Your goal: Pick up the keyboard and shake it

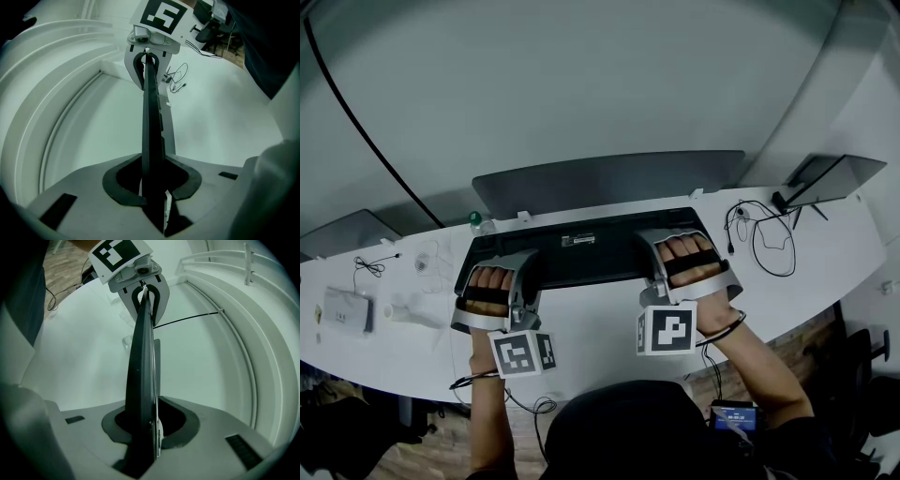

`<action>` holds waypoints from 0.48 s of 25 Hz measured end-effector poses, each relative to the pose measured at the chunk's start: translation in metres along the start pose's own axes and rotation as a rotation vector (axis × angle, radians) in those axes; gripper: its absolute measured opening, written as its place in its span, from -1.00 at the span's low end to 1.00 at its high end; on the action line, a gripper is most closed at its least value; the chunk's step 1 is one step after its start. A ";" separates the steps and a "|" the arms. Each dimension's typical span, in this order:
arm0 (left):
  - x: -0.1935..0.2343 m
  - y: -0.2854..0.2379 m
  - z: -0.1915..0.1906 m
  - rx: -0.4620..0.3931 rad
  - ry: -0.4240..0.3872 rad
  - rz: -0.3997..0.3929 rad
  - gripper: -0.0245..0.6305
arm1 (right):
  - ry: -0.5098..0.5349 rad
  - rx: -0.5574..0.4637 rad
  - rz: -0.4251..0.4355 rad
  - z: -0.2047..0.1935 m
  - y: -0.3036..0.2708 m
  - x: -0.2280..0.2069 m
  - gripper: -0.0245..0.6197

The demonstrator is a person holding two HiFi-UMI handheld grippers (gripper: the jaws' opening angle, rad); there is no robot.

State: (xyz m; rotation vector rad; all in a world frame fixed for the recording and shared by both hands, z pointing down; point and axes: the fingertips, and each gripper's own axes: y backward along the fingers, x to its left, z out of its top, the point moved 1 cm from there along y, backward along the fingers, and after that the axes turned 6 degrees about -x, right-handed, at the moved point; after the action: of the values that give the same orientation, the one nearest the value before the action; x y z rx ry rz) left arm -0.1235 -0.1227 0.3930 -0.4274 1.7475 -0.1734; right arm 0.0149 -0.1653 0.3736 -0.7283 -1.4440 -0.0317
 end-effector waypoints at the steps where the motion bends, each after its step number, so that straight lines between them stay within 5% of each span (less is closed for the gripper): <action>1: -0.001 -0.001 0.000 0.000 0.002 -0.004 -0.60 | -0.001 0.001 -0.001 0.000 0.000 0.000 -0.62; 12: -0.006 -0.002 -0.002 0.035 0.134 -0.041 -0.63 | 0.009 -0.003 0.009 0.001 -0.002 0.004 -0.58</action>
State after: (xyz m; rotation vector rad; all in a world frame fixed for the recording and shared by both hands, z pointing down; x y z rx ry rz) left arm -0.1242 -0.1224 0.3994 -0.4345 1.8649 -0.2662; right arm 0.0135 -0.1652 0.3782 -0.7355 -1.4322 -0.0304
